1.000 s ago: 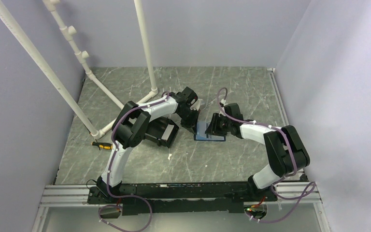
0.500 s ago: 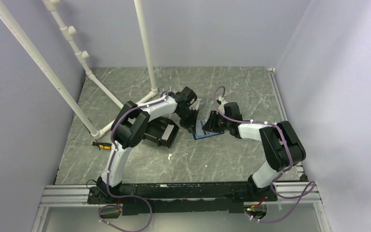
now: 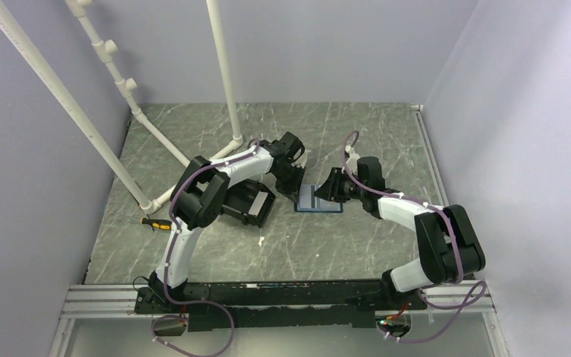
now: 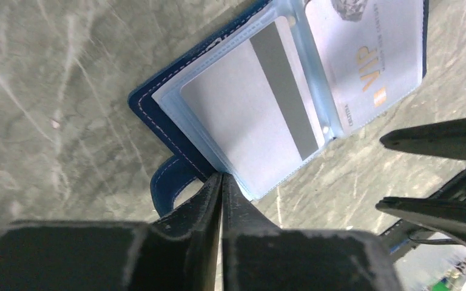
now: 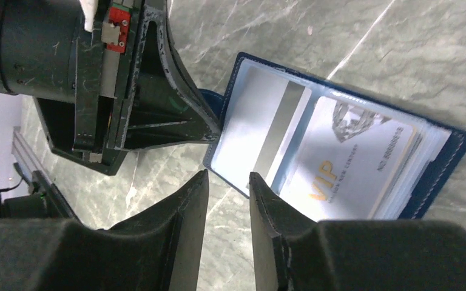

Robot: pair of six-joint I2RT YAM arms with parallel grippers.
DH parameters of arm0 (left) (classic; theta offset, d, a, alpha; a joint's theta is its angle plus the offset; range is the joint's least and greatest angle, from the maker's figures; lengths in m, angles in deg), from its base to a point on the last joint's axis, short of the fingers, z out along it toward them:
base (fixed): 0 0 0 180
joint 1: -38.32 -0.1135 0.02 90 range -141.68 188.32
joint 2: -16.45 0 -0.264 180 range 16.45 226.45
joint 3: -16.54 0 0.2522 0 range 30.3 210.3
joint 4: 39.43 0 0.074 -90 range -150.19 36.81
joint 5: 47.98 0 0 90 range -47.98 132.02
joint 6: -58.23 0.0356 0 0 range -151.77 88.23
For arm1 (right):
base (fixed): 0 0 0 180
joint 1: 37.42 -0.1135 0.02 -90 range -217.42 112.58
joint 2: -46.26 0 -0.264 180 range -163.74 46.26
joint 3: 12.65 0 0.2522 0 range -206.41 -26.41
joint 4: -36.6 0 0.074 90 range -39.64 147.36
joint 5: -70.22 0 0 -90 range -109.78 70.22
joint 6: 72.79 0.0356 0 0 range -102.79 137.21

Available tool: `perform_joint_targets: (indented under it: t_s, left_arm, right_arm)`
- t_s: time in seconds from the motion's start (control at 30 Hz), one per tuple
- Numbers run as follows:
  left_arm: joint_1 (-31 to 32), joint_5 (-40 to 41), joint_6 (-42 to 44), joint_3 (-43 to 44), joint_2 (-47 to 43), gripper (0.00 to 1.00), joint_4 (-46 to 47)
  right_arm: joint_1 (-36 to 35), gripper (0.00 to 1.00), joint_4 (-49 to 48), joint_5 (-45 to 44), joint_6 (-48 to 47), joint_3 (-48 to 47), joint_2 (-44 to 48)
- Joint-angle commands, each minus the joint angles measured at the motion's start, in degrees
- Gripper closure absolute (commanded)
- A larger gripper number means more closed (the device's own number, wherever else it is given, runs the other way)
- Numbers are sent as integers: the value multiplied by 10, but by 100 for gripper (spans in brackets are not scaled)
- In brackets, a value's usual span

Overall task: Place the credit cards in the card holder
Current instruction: Insert the credit card into the card holder.

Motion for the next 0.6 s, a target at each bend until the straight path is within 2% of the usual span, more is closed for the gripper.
perform_joint_targets:
  t_s: [0.0,0.1,0.2,0.33,0.57]
  left_arm:
    - [-6,99,39,5,1,83,-16]
    - [-6,88,28,-9,-32,68,-12]
    - [-10,59,11,-18,-51,62,-8]
    - [-28,11,-20,-32,-60,62,15]
    - [-36,12,-33,-22,-57,68,10]
  right_arm:
    - [1,66,47,-24,-51,-37,-13]
    - [4,66,44,-8,-53,-53,-44]
    - [4,66,17,13,-36,-53,-62]
    - [3,68,-11,24,-12,-50,-76]
    - [3,73,-22,12,11,-63,-99]
